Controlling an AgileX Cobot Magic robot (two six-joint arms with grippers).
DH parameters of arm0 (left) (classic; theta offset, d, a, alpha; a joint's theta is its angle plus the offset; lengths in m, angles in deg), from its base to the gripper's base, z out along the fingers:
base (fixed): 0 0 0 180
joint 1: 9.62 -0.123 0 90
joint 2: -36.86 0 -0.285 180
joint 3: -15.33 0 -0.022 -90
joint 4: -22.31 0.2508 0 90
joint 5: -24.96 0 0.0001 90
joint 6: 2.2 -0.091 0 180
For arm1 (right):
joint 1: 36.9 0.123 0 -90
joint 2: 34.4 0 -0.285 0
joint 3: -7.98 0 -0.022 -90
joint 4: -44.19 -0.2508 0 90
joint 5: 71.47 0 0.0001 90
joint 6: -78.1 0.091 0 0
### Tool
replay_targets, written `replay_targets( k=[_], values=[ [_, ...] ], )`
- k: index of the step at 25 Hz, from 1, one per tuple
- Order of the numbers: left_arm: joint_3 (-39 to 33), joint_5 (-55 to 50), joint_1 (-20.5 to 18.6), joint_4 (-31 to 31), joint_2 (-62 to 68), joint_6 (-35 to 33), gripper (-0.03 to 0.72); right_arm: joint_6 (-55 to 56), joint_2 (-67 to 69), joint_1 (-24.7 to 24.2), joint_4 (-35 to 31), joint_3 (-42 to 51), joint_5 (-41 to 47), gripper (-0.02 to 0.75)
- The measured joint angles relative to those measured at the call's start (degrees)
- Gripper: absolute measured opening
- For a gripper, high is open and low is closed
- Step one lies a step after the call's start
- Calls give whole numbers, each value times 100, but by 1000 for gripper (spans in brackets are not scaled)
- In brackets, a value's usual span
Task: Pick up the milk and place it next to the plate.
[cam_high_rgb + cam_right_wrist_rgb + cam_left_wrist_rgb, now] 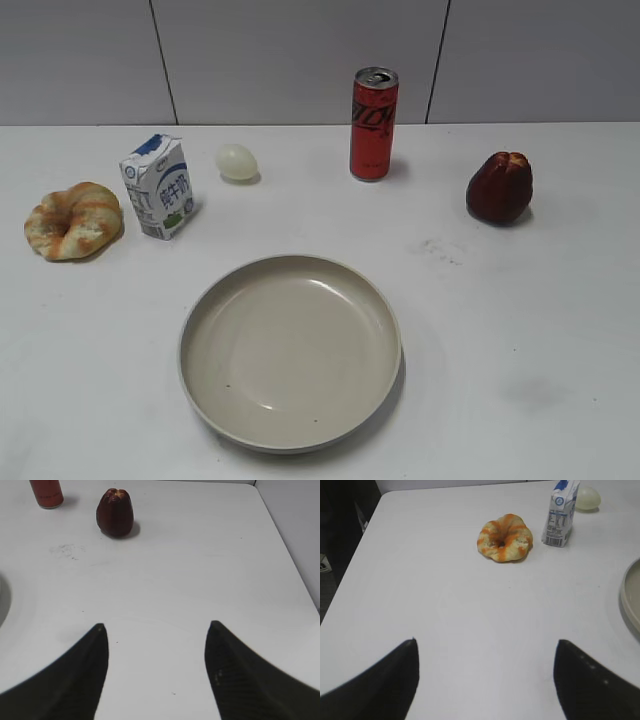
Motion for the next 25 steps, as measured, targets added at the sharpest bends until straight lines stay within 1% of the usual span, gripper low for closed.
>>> replay_targets(
  k=[11, 16, 20, 23, 25],
  values=[
    [0, 0, 0, -5, 0, 0, 640, 0, 0, 0, 0, 0, 0, 463],
    [61, 78, 0, 0, 202, 0, 608, 0, 0, 0, 0, 0, 0, 463],
    [248, 932, 0, 6, 1051, 0, 603, 0, 0, 0, 0, 0, 0, 463],
    [428, 1716, 0, -10, 2137, 0, 601, 0, 0, 0, 0, 0, 0, 463],
    [702, 1983, 0, -86, 2980, 0, 600, 0, 0, 0, 0, 0, 0, 463]
  ],
)
